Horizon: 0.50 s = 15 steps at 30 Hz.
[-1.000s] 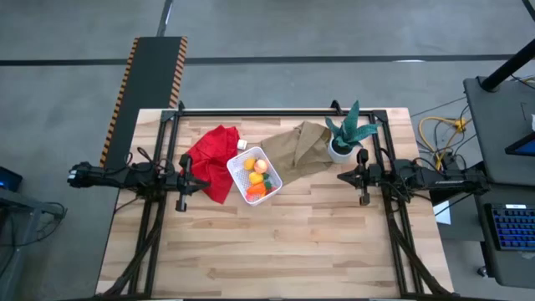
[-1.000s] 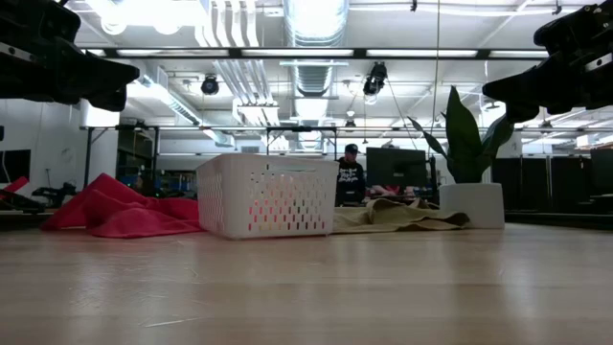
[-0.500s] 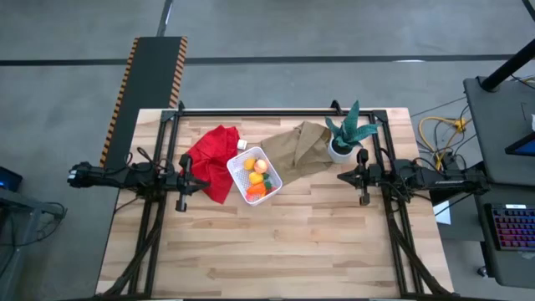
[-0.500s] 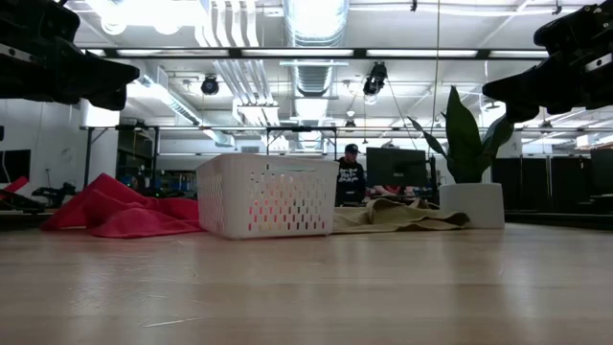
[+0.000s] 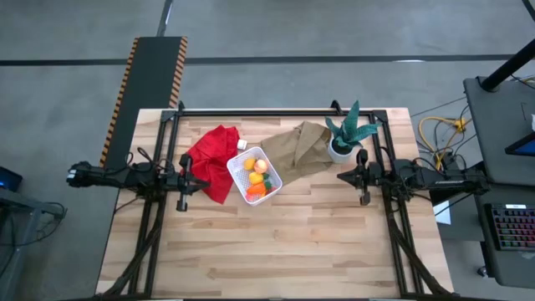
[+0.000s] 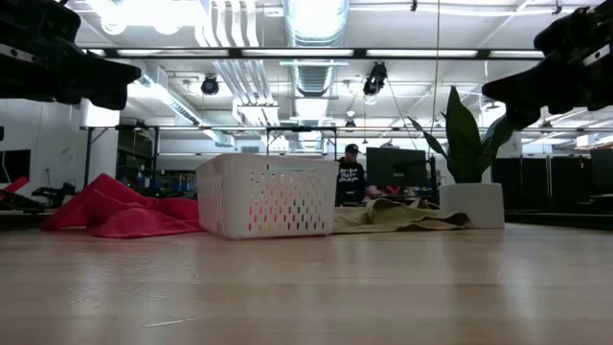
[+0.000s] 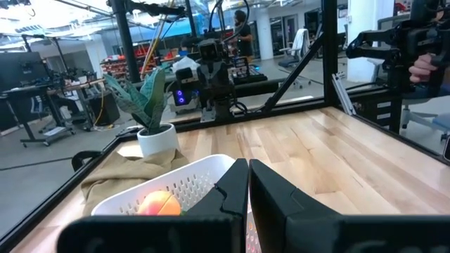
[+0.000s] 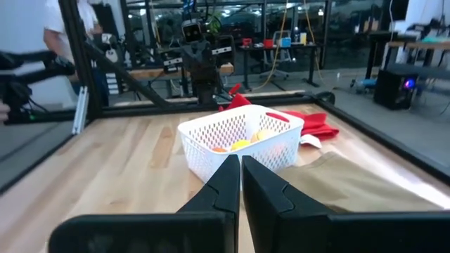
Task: Pick and placing Produce into tupperware
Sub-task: Return to Home Position
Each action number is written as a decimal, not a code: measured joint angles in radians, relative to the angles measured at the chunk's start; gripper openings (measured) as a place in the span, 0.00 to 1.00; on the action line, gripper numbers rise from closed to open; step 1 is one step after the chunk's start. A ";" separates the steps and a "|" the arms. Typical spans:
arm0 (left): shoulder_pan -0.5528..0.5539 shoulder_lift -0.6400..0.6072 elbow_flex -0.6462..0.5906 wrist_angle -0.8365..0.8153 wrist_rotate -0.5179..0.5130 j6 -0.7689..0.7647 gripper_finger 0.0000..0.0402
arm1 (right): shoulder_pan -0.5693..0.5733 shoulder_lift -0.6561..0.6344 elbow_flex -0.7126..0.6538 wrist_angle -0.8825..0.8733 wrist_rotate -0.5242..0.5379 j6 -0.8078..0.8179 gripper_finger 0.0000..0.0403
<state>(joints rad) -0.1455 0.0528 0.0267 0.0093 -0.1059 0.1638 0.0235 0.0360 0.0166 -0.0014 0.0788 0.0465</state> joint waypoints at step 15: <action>0.000 0.005 0.003 0.009 0.000 0.000 0.00 | 0.000 0.000 0.000 0.000 0.000 0.074 0.02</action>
<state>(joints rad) -0.1455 0.0574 0.0299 0.0181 -0.1055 0.1638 0.0235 0.0360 0.0166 -0.0013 0.0790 0.1209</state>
